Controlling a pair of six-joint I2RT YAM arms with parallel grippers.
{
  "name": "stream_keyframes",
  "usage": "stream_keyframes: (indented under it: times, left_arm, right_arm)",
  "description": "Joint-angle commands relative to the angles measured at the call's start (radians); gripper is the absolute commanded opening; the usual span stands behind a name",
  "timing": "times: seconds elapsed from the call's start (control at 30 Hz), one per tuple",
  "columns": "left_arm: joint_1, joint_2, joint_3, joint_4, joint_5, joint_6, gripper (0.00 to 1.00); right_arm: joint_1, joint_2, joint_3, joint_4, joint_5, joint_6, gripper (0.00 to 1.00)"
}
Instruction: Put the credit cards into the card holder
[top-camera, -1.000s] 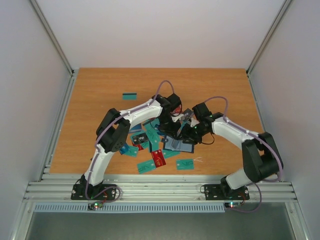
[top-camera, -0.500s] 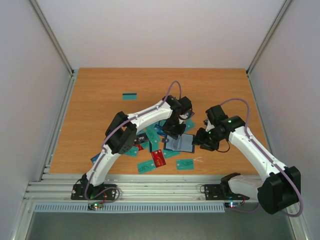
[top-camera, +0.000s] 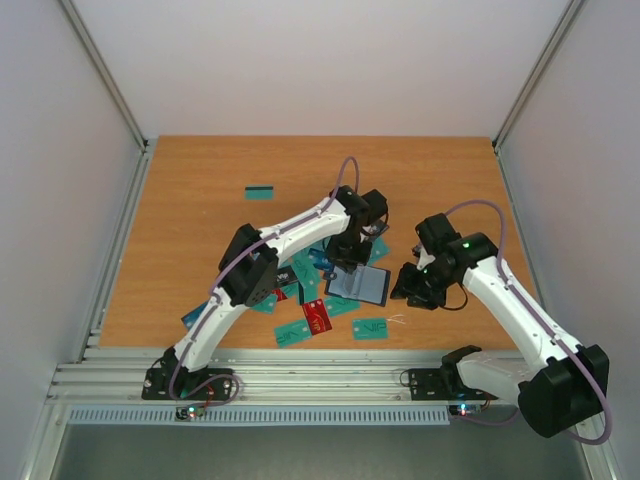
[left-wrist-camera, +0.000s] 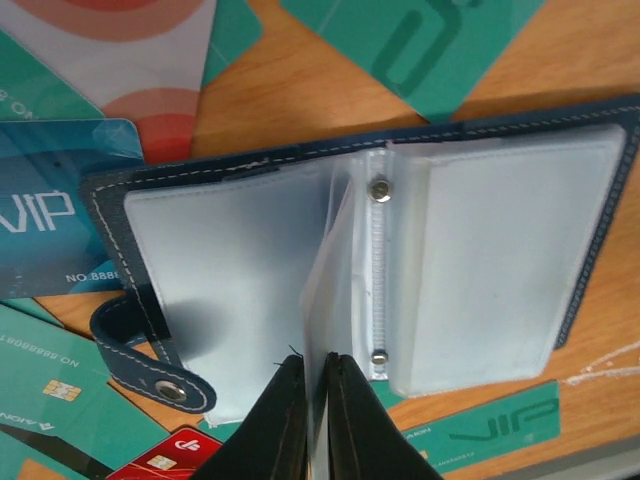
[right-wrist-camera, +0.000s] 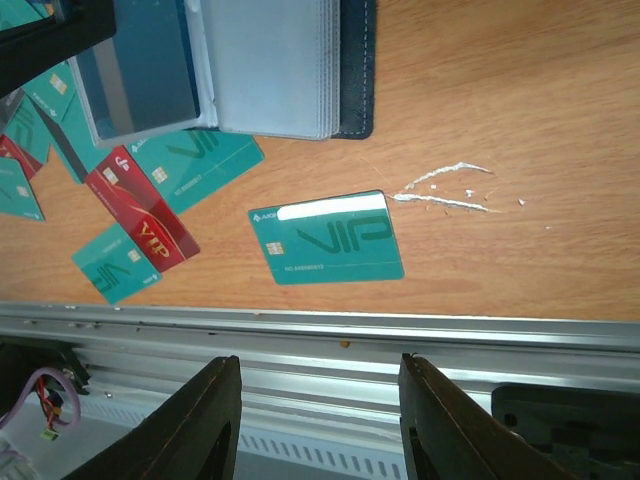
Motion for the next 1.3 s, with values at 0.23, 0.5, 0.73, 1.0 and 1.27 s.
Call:
stream_keyframes:
  times: [0.23, 0.5, 0.73, 1.0, 1.27]
  left_arm:
    - [-0.029, 0.17, 0.256, -0.234, -0.13, -0.086, 0.08]
    - [-0.085, 0.176, 0.28, -0.242, -0.16, -0.173, 0.09]
    - [-0.102, 0.192, 0.303, -0.18, -0.118, -0.257, 0.18]
    - [-0.118, 0.144, 0.216, 0.1, 0.104, -0.32, 0.42]
    - [-0.103, -0.021, 0.114, 0.246, 0.131, -0.233, 0.46]
  right_arm:
    - [-0.007, -0.058, -0.024, -0.013, -0.041, -0.014, 0.45]
    - [-0.008, -0.14, -0.015, -0.061, 0.019, 0.006, 0.47]
    - [-0.009, -0.194, 0.04, -0.128, 0.082, 0.016, 0.5]
    - [-0.009, -0.225, 0.062, -0.146, 0.078, 0.046, 0.5]
    - [-0.009, -0.259, 0.159, -0.141, 0.116, 0.048, 0.53]
